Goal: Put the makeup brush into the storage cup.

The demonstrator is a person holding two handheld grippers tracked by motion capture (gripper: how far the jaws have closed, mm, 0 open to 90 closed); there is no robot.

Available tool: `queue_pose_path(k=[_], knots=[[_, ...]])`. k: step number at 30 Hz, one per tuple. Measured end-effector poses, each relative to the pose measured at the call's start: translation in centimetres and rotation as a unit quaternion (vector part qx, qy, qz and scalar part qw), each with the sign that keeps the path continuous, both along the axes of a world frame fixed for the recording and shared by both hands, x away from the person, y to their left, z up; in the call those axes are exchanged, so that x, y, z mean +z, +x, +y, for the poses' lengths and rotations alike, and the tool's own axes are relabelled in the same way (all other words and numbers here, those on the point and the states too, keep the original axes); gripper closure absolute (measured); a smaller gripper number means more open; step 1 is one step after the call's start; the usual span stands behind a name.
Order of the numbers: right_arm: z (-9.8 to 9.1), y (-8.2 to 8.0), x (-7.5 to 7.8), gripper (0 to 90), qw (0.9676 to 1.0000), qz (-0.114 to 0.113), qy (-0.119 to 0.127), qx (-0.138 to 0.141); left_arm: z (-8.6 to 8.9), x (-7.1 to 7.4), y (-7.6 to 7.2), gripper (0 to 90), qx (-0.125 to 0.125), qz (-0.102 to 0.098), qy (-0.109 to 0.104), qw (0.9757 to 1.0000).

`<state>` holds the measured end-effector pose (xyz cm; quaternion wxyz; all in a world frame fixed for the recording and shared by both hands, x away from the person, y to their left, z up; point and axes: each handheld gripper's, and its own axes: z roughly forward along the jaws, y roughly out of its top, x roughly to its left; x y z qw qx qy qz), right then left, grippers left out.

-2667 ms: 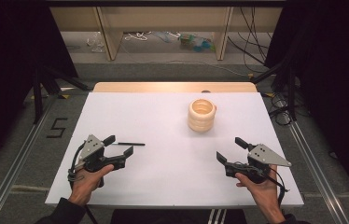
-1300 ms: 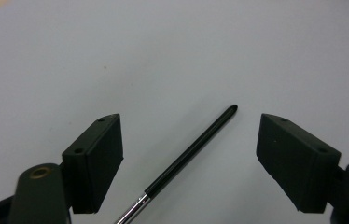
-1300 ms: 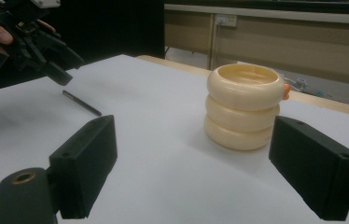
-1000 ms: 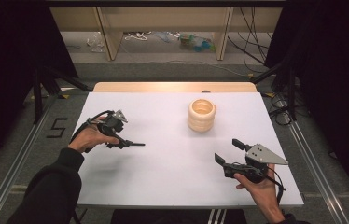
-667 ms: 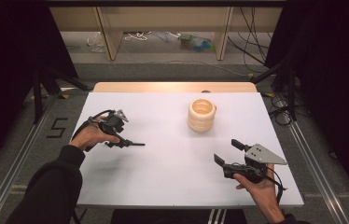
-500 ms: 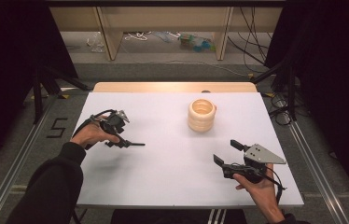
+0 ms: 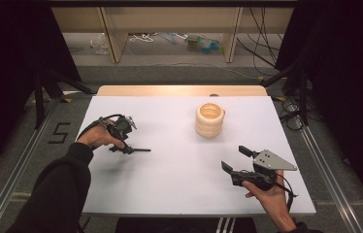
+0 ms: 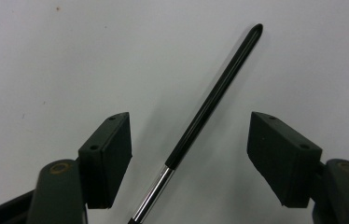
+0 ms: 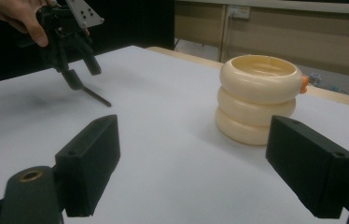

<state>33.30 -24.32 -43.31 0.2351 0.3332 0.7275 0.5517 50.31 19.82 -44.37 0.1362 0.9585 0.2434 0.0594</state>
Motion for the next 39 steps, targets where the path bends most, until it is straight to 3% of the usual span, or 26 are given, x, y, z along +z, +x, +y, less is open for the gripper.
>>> queue_pose_path(k=[1,2,10,14,15,16,19,20,22,23,30,31,37,39], knots=[[0.0,0.0,0.0,18.6,1.0000,-0.001,-0.004,-0.001,0.0,-0.1,0.0,31.5,0.004,0.001,-0.001,1.0000],[-0.1,0.1,0.0,18.6,0.9998,-0.015,-0.009,-0.002,-0.1,-0.2,0.1,32.1,0.000,0.005,0.005,1.0000],[0.0,-0.1,0.0,18.8,1.0000,-0.002,-0.009,0.000,-0.4,-0.4,0.4,38.8,-0.010,0.019,0.010,0.9997],[0.0,0.0,0.0,18.9,0.9999,-0.004,-0.012,0.001,-0.4,-0.7,0.5,40.7,-0.020,0.031,0.030,0.9989],[0.0,0.0,0.0,18.9,0.9999,-0.004,-0.012,0.001,-0.4,-0.7,0.5,40.7,-0.018,0.029,0.029,0.9990],[0.1,0.1,-0.1,19.0,0.9998,-0.019,-0.009,0.003,-0.3,-0.7,0.6,42.2,-0.020,0.029,0.031,0.9989],[0.1,-0.1,0.0,19.0,0.9999,-0.001,-0.010,0.004,-0.2,-0.8,0.7,43.9,-0.017,0.030,0.028,0.9990],[0.2,0.0,-0.1,19.0,1.0000,-0.001,-0.005,0.007,-0.1,-0.8,0.7,46.3,-0.020,0.031,0.029,0.9989],[0.0,-0.1,0.1,19.2,0.9996,-0.007,-0.028,0.002,-0.1,-0.9,0.8,47.2,-0.019,0.033,0.032,0.9988],[0.1,0.1,0.0,19.2,0.9997,-0.013,-0.018,0.007,0.0,-0.9,0.8,48.6,-0.018,0.034,0.031,0.9988],[0.2,-0.1,0.0,19.2,0.9997,-0.001,-0.021,0.009,0.0,-1.1,0.9,52.3,-0.022,0.040,0.038,0.9982],[0.2,0.0,0.0,19.2,0.9996,-0.015,-0.022,0.007,0.0,-1.1,0.9,53.5,-0.023,0.040,0.040,0.9981],[0.3,0.1,-0.1,19.3,0.9996,-0.018,-0.018,0.010,0.1,-1.2,0.9,57.7,-0.028,0.043,0.045,0.9977],[0.1,-0.1,0.1,19.3,0.9994,-0.007,-0.033,0.008,0.1,-1.2,0.8,60.3,-0.028,0.046,0.045,0.9976]])
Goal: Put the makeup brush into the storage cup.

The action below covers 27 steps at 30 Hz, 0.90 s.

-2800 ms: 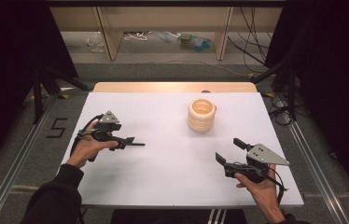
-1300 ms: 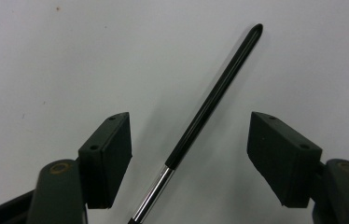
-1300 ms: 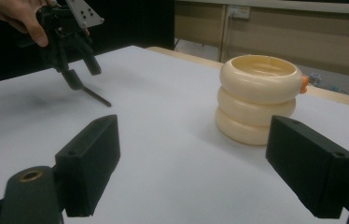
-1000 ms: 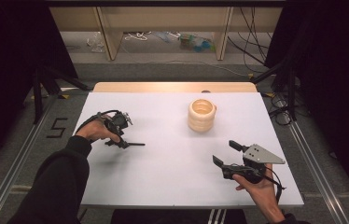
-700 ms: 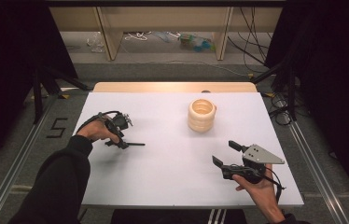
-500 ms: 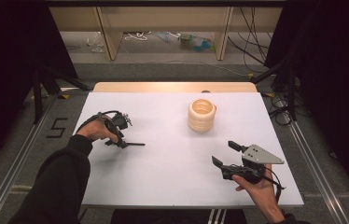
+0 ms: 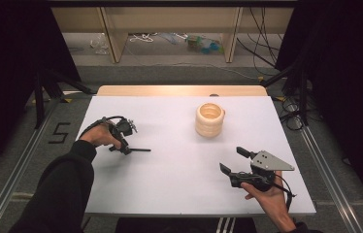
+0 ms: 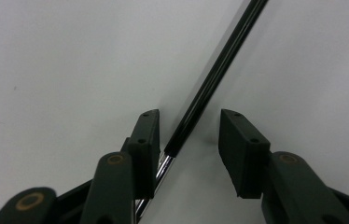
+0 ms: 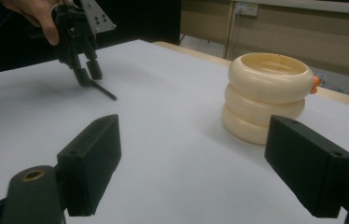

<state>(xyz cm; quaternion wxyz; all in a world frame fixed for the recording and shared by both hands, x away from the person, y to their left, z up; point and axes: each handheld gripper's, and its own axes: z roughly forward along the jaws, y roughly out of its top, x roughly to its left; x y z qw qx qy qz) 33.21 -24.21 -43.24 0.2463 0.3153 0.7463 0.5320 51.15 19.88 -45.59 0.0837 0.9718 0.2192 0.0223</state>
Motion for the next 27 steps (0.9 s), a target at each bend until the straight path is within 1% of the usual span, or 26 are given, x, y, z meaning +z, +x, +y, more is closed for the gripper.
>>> queue_pose_path(k=[1,2,3,5,7,9,10,15,22,23,27], knots=[[0.00,0.00,0.00,19.3,1.0000,0.000,0.000,0.000,0.04,0.04,0.06,60.9,-0.005,0.002,0.004,1.0000],[0.00,0.00,0.00,19.3,1.0000,0.000,0.000,0.000,0.06,0.04,0.07,60.9,-0.005,0.002,0.005,1.0000],[0.15,0.15,-0.16,19.4,0.9999,-0.009,0.011,0.003,0.09,0.05,0.10,61.5,-0.005,0.002,0.007,1.0000],[0.20,0.00,-0.14,19.5,0.9999,0.004,0.012,0.003,0.13,-0.07,0.08,63.2,-0.001,0.003,0.008,1.0000],[0.17,0.03,-0.13,19.5,1.0000,0.002,0.009,0.003,0.17,-0.22,0.10,66.2,-0.005,0.007,0.013,0.9999],[0.19,-0.02,-0.12,19.5,0.9999,0.006,0.010,0.003,0.17,-0.19,0.12,66.9,-0.004,0.008,0.012,0.9999],[0.19,-0.02,-0.12,19.5,0.9999,0.005,0.010,0.003,0.14,-0.19,0.15,69.2,-0.002,0.009,0.014,0.9999],[0.19,-0.03,-0.12,19.6,0.9999,0.006,0.009,0.004,0.15,-0.20,0.14,72.1,-0.004,0.011,0.013,0.9998],[0.22,-0.03,-0.13,19.7,0.9999,0.006,0.010,0.005,0.05,-0.19,0.12,81.1,-0.002,0.013,0.018,0.9998],[0.17,0.09,-0.14,19.7,1.0000,-0.005,0.007,0.005,0.01,-0.20,0.12,81.1,-0.001,0.013,0.018,0.9997],[0.25,0.15,-0.20,19.7,0.9999,-0.008,0.011,0.008,0.04,-0.18,0.29,83.1,0.007,0.018,0.020,0.9996]])
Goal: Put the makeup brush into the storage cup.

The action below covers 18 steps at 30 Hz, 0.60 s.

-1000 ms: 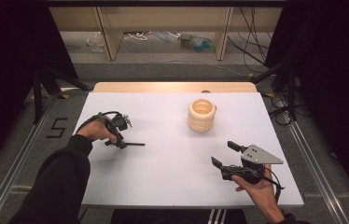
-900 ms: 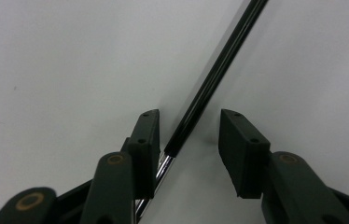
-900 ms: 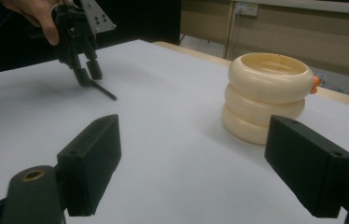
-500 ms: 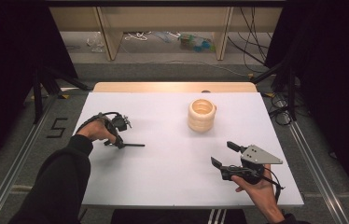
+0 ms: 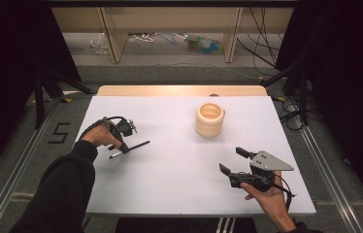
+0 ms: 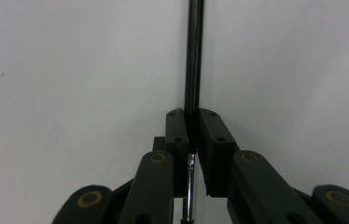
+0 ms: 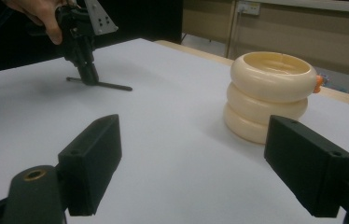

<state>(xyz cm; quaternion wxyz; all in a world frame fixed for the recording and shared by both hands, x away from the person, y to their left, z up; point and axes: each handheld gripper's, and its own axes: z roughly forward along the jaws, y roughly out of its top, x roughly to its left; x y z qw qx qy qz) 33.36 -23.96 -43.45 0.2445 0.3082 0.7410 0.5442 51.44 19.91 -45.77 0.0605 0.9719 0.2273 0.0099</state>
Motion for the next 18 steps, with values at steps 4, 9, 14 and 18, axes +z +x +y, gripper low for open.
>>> queue_pose_path(k=[4,9,14,18], knots=[[-0.03,-0.04,0.01,19.7,1.0000,0.002,-0.003,-0.003,-0.13,0.01,-0.04,83.5,0.008,0.000,0.004,1.0000],[0.03,-0.03,-0.01,19.8,1.0000,0.002,-0.002,0.000,-0.17,-0.03,-0.03,83.6,0.022,0.003,0.000,0.9997],[0.04,-0.03,0.01,19.9,1.0000,0.002,-0.005,0.003,-0.19,0.11,-0.08,83.7,0.026,0.011,-0.012,0.9995],[0.14,-0.21,0.07,19.8,0.9999,0.011,-0.007,0.001,-0.44,0.49,-0.22,83.7,0.029,0.015,-0.032,0.9990]])
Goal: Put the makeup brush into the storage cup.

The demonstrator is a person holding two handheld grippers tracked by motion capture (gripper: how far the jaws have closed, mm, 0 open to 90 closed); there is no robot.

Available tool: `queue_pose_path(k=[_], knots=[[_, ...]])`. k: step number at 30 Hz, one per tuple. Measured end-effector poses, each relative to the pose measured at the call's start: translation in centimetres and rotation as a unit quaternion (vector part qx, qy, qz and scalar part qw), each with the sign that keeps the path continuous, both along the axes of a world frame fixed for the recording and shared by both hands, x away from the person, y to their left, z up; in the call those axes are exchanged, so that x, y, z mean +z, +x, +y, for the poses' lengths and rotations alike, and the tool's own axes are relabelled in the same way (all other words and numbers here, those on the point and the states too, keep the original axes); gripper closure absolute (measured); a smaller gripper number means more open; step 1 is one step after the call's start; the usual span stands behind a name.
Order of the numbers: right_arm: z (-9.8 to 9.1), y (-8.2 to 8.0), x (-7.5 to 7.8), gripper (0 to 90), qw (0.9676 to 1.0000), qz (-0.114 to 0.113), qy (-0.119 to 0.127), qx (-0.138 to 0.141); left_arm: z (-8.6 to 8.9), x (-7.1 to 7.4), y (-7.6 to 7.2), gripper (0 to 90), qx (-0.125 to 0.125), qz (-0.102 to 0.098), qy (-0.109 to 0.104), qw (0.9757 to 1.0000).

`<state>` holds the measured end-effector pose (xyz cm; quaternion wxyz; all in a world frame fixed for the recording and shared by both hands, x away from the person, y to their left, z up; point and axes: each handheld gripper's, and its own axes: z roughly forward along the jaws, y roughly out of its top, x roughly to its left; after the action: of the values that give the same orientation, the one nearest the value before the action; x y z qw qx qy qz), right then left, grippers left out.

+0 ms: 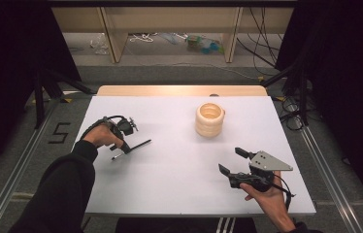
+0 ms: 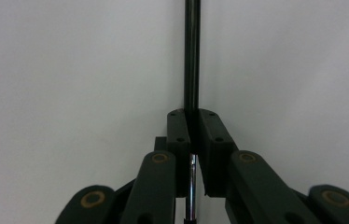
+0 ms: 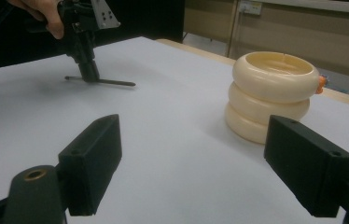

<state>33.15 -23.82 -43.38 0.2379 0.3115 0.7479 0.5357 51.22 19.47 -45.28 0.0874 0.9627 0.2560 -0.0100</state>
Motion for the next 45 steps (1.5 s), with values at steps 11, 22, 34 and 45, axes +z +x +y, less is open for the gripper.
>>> queue_pose_path(k=[11,22,34,45], knots=[[0.9,0.1,0.3,17.7,0.9994,-0.030,-0.003,0.019,-1.8,1.4,-1.3,83.7,-0.002,0.002,-0.038,0.9993],[3.5,-0.4,1.0,15.3,0.9932,-0.075,-0.039,0.081,-7.1,3.7,-3.5,83.7,-0.082,0.011,-0.028,0.9962],[8.0,-0.2,0.8,15.3,0.9769,-0.087,-0.124,0.151,-12.6,4.5,-5.8,83.7,-0.144,0.016,-0.031,0.9890],[11.3,0.0,-0.2,16.5,0.9520,-0.114,-0.209,0.192,-13.8,5.2,-7.4,83.7,-0.162,0.022,-0.031,0.9860]])
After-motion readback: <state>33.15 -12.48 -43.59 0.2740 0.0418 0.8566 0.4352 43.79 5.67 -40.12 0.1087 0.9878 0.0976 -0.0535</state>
